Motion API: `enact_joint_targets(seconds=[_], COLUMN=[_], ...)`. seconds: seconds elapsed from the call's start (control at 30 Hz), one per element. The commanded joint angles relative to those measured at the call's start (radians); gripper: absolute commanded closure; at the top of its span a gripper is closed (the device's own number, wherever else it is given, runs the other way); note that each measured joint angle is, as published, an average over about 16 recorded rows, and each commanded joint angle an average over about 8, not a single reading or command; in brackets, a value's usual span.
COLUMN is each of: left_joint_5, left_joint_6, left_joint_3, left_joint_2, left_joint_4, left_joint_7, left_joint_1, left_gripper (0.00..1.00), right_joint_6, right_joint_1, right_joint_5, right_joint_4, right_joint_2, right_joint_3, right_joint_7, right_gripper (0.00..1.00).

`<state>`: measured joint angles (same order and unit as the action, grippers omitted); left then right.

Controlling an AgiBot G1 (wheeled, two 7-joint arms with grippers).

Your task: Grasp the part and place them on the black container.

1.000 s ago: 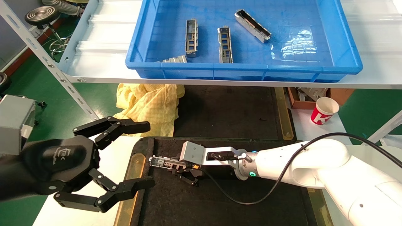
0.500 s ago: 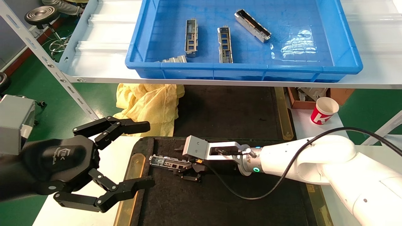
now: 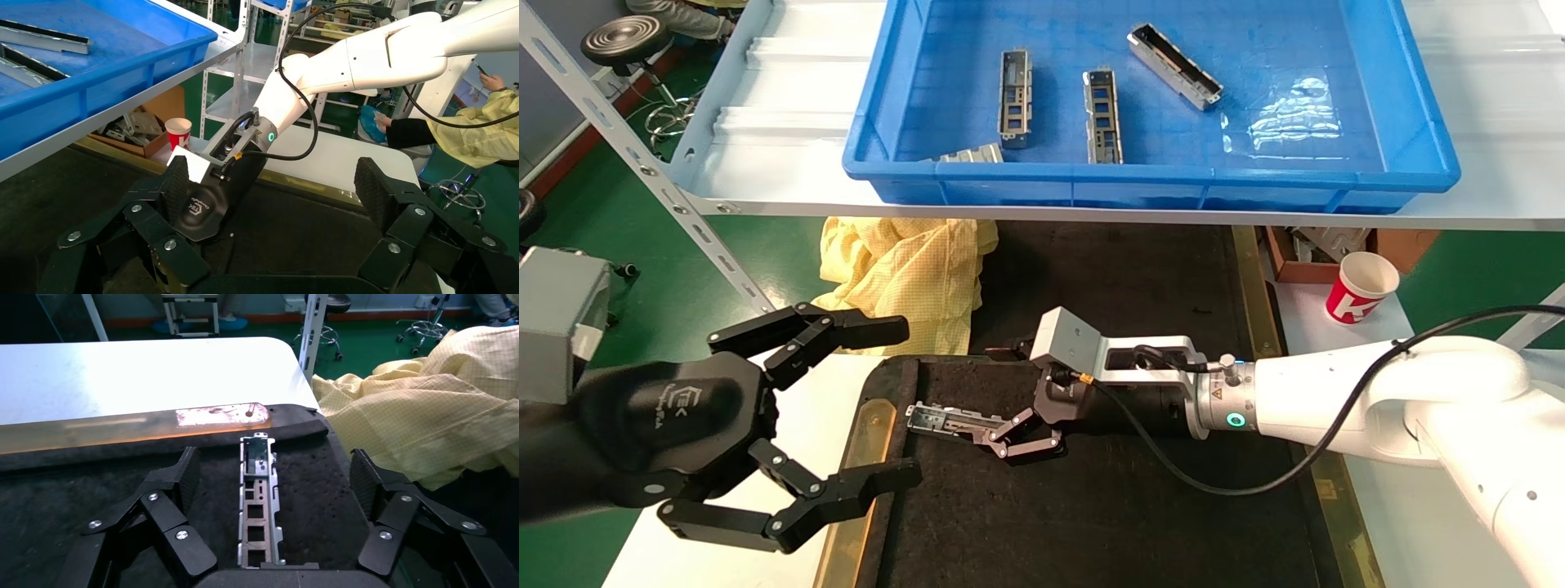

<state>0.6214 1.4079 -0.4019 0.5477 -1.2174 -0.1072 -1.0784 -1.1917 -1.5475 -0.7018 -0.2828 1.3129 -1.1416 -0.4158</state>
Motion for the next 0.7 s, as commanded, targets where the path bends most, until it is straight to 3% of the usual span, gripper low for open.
enact_joint_targets(seconds=[0.03,0.33,0.7], left_joint_5=[0.0,0.0,0.0], left_joint_6=[0.0,0.0,0.0], left_joint_3=[0.0,0.0,0.0], left_joint_2=[0.0,0.0,0.0], left_joint_4=[0.0,0.0,0.0], left_joint_7=[0.0,0.0,0.0], left_joint_1=[0.0,0.0,0.0], left_gripper=[0.0,0.0,0.0], right_joint_6=[-0.019,-0.004,-0.059], right_joint_1=[-0.002,0.013,0.095], right_joint_5=[0.013,-0.003,-0.006], right_joint_4=[0.007,-0.029,-0.201], right_joint_2=[-0.006,-0.019,-0.141], right_joint_3=[0.006,0.023,0.173], right_joint_7=[0.002,0.015,0.12], right_gripper=[0.0,0.0,0.0])
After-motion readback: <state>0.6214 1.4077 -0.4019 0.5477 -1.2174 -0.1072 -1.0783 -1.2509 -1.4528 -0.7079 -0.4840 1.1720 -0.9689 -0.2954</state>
